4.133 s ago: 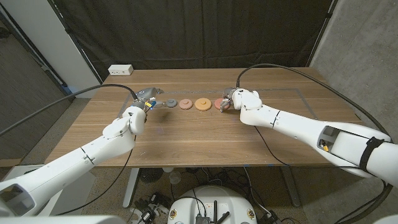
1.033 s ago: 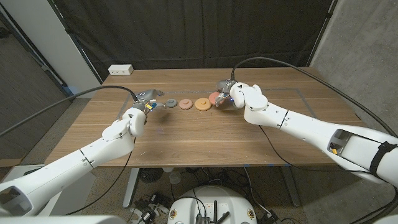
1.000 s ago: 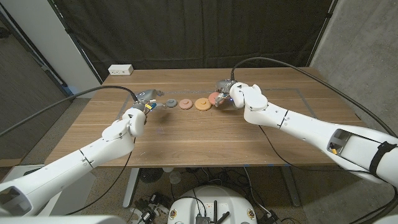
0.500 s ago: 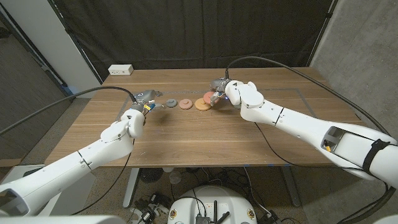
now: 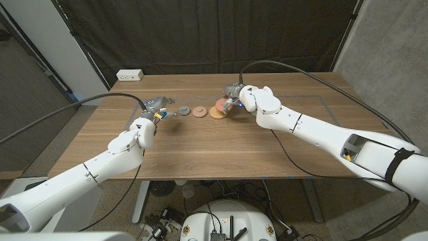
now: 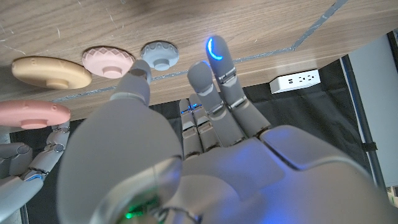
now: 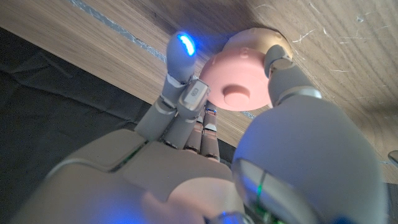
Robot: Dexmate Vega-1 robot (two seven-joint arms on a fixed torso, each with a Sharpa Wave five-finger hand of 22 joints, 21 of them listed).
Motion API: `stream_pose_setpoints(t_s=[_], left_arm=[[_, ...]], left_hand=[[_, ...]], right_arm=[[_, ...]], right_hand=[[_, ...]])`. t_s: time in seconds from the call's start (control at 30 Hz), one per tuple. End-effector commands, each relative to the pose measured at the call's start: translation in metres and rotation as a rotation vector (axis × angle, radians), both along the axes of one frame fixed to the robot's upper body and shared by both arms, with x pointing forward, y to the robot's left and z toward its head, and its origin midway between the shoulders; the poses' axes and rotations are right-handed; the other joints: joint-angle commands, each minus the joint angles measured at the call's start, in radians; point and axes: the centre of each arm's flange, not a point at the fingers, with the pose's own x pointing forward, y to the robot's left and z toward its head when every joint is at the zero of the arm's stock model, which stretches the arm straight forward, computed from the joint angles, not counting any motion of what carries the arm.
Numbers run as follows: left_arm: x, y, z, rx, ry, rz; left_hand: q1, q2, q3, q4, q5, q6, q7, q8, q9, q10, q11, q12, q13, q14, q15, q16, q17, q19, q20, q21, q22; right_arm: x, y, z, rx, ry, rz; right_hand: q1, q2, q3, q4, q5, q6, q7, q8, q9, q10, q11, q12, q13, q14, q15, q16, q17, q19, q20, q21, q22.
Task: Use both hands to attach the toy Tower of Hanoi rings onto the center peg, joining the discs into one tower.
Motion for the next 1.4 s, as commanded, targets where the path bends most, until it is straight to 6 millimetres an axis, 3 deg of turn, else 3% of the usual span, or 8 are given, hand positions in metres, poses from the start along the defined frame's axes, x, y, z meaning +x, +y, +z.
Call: stream_pose_setpoints(t_s=[0.03,1.4], left_arm=[[0.001,-0.002,0.0,0.002,0.003,-0.002],[0.003,-0.002,-0.004,0.0,0.011,-0.006]], left_hand=[[0.0,0.001,0.006,0.0,0.004,0.013,-0.001,0.004,0.003,0.003,-0.003,0.001,0.005,0.0,-0.002,0.002,0.003,-0.003,-0.101,0.004,0.0],[-0.002,0.001,0.013,0.0,0.004,0.016,-0.003,0.003,0.003,0.009,-0.005,0.0,0.008,-0.002,-0.002,0.003,-0.004,-0.005,-0.101,0.006,0.0]], right_arm=[[0.003,0.007,0.001,-0.01,0.005,0.007],[0.026,0.024,-0.005,-0.009,0.067,0.016]], right_hand=[[0.072,0.083,0.043,0.031,0.009,0.237,-0.228,0.06,0.004,0.248,-0.234,-0.001,0.009,0.013,-0.043,0.008,0.002,0.011,-0.002,0.007,0.002],[0.072,0.086,0.05,0.032,0.015,0.248,-0.224,0.059,0.004,0.26,-0.234,-0.022,0.027,0.027,-0.042,0.008,0.002,0.008,-0.002,0.027,-0.005]])
